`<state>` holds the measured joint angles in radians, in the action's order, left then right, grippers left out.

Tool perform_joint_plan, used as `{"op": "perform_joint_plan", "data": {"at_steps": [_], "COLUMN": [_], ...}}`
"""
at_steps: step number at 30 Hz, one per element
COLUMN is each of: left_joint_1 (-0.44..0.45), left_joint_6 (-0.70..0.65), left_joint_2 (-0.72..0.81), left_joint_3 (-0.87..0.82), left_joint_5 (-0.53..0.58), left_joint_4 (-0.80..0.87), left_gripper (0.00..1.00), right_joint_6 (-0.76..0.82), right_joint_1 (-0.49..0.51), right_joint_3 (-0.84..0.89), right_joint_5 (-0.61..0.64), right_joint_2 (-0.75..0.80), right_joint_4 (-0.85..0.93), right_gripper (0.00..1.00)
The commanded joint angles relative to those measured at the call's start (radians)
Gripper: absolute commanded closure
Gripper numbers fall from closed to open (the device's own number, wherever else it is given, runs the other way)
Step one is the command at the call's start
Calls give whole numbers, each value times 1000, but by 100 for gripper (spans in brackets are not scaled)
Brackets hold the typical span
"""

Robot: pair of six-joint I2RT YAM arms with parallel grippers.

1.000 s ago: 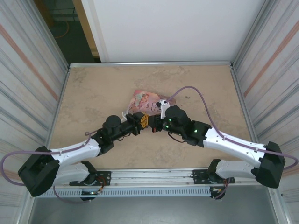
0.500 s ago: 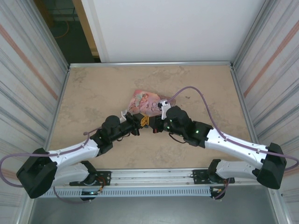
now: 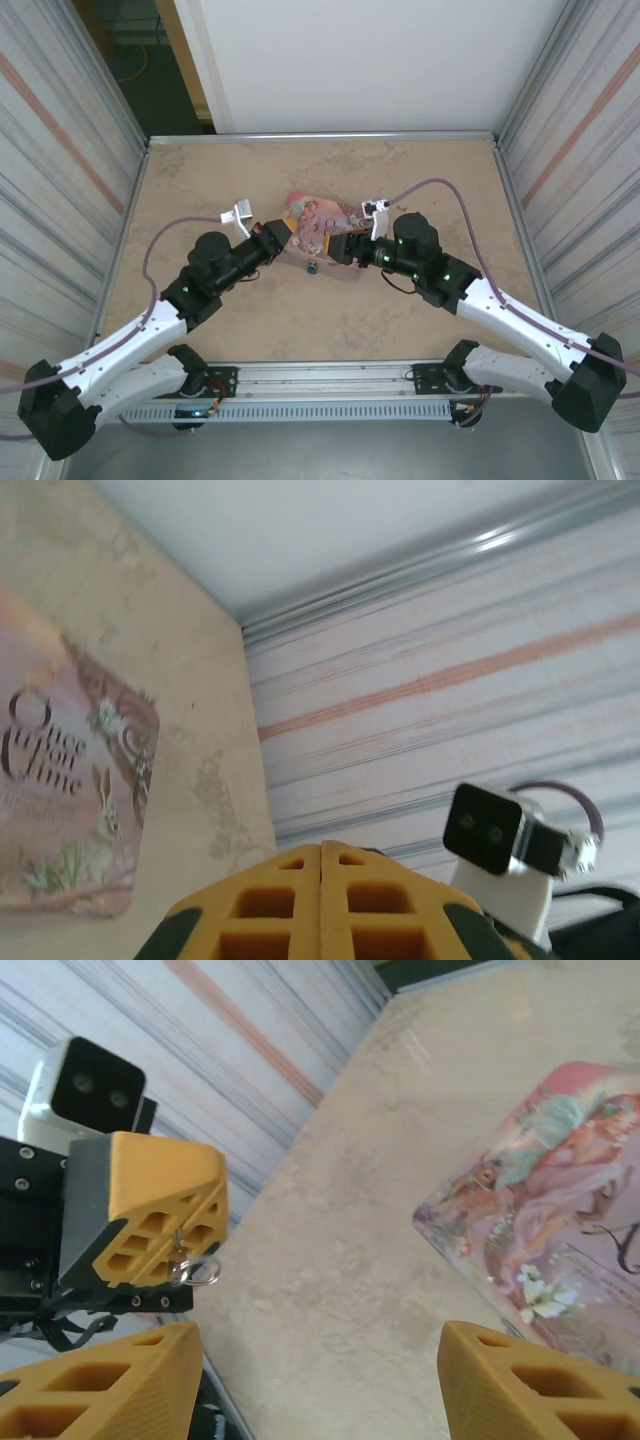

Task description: Unlock the padlock with the key

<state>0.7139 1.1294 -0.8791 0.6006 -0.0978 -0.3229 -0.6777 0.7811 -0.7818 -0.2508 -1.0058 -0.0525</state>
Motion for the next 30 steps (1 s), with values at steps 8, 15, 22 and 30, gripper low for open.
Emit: {"op": "perform_joint_plan", "data": {"at_steps": [8,15,22,30], "left_joint_1": [-7,-7,-7,-7], "left_joint_6": [-333,-307,-292,-278], "left_joint_2": [14,-7,-9,-13], "left_joint_3": [26,24,19,17], "left_joint_5": [-32,-50,-58,-71], "left_joint_4": [-59,-91,-103,-114], "left_gripper": [100,100,100,100], "right_joint_6": [-49,-53,-52,-42], "right_joint_1": [20,67,75,74], "right_joint_3": [0,-21,-38,-46], "right_joint_5": [-248,-247,-232,-204], "right_joint_2": [-70,-141,-178,-185], "right_joint_4": [-292,-329,-329,-312], "right_gripper": [39,46,52,62]}}
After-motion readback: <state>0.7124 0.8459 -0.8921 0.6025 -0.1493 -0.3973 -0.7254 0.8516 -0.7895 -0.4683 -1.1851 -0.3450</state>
